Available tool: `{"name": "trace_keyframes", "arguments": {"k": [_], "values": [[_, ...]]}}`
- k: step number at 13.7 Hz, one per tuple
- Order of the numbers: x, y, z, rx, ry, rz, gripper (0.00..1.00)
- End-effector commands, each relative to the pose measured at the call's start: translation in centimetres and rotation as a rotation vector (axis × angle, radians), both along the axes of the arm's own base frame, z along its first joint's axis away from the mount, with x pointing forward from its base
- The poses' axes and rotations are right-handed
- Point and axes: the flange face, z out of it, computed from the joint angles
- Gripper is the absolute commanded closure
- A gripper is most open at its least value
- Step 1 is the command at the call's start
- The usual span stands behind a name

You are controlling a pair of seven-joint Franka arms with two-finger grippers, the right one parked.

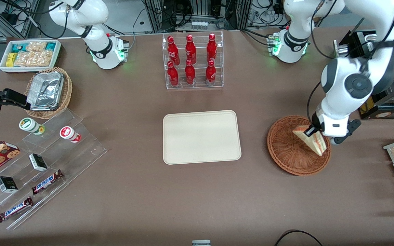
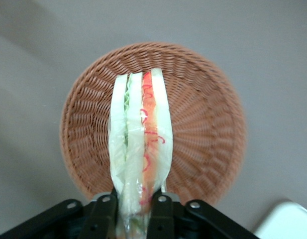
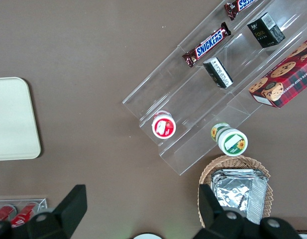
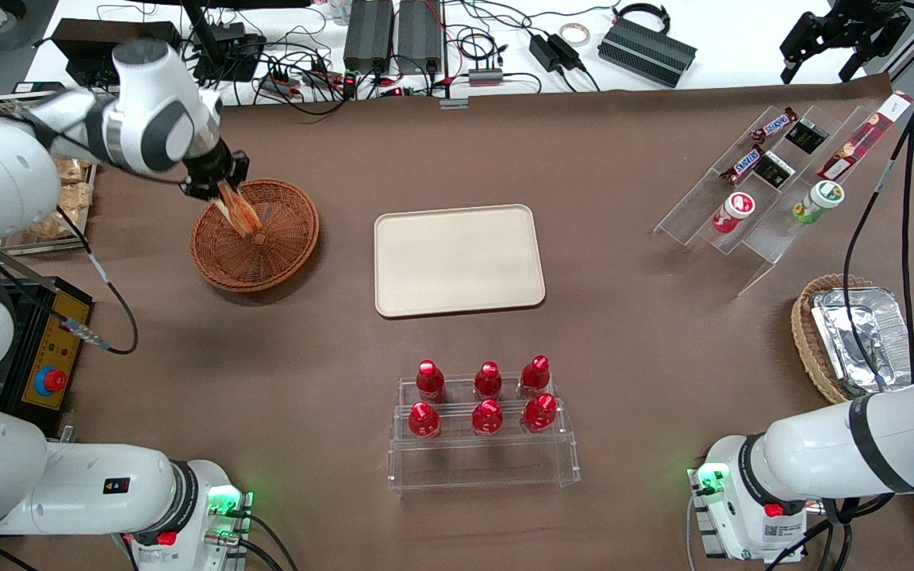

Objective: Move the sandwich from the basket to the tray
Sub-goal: 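Lift the sandwich and carry it over the cream tray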

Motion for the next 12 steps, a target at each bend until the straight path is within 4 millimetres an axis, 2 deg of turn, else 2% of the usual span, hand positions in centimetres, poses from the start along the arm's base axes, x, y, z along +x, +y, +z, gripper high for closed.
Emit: {"name": "trace_keyframes", "arguments": {"k": [1,3,5,7,8,10,12], "values": [[1.2,-5.5,7.9,0.019,0.006,-0.079,1.00],[0.2,-12.1,11.4,-0.012,-0.029,-0.185,1.00],[-1.4,-18.1,11.1,-0.033,-0.029,-0.291,1.00],[-2.4,-22.8,9.7,-0.066,-0.005,-0.386,1.00],[-2.7,-24.5,8.8,-0.070,0.005,-0.421,1.00],[-3.7,-29.1,6.0,-0.059,0.024,-0.501,1.00],[-4.1,-32.3,3.5,-0.051,0.040,-0.522,1.00]]}}
